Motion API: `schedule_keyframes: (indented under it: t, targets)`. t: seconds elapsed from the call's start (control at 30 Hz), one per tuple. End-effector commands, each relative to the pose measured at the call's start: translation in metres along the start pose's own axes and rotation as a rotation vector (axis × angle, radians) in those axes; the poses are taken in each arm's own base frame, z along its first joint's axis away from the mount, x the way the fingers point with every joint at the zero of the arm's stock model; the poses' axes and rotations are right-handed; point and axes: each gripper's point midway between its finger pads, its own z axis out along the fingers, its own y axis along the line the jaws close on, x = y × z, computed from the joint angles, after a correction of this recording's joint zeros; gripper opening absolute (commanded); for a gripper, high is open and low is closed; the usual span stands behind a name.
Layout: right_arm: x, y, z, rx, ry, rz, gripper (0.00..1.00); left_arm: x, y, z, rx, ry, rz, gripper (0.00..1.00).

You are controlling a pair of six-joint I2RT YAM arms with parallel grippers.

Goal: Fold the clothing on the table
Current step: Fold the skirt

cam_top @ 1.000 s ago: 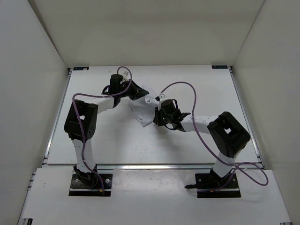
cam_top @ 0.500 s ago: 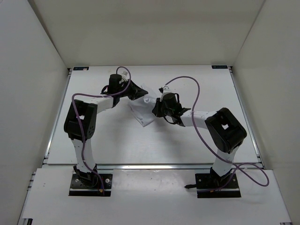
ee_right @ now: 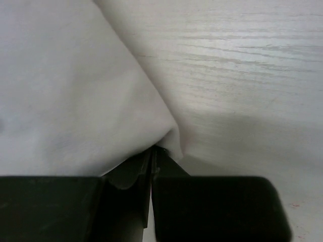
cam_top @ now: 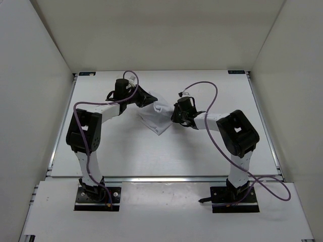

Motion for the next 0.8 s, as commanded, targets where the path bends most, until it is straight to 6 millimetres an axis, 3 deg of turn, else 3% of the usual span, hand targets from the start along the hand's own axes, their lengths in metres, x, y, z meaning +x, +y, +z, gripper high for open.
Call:
schedule_keyframes:
  t: [0.0, 0.23, 0.37, 0.47, 0.53, 0.77]
  targets:
    - [-0.019, -0.007, 0.003, 0.043, -0.05, 0.079, 0.0, 0.0, -0.036, -0.028, 0.065, -0.02, 0.062, 0.0]
    - [-0.02, -0.013, 0.009, 0.064, -0.043, 0.112, 0.0, 0.01, -0.035, -0.038, 0.061, -0.01, 0.068, 0.0]
    - [-0.019, -0.02, 0.009, 0.064, -0.034, 0.18, 0.0, 0.023, -0.025, -0.042, 0.008, -0.019, 0.086, 0.0]
    - [-0.019, -0.022, 0.007, 0.055, -0.036, 0.19, 0.0, 0.036, -0.001, -0.044, -0.068, -0.011, 0.088, 0.0]
    - [-0.023, -0.02, 0.008, 0.047, -0.045, 0.188, 0.0, 0.05, 0.028, -0.047, -0.136, 0.008, 0.079, 0.0]
    - [-0.016, -0.016, 0.009, 0.005, -0.001, 0.198, 0.0, 0.08, 0.067, -0.038, -0.258, 0.042, 0.123, 0.0]
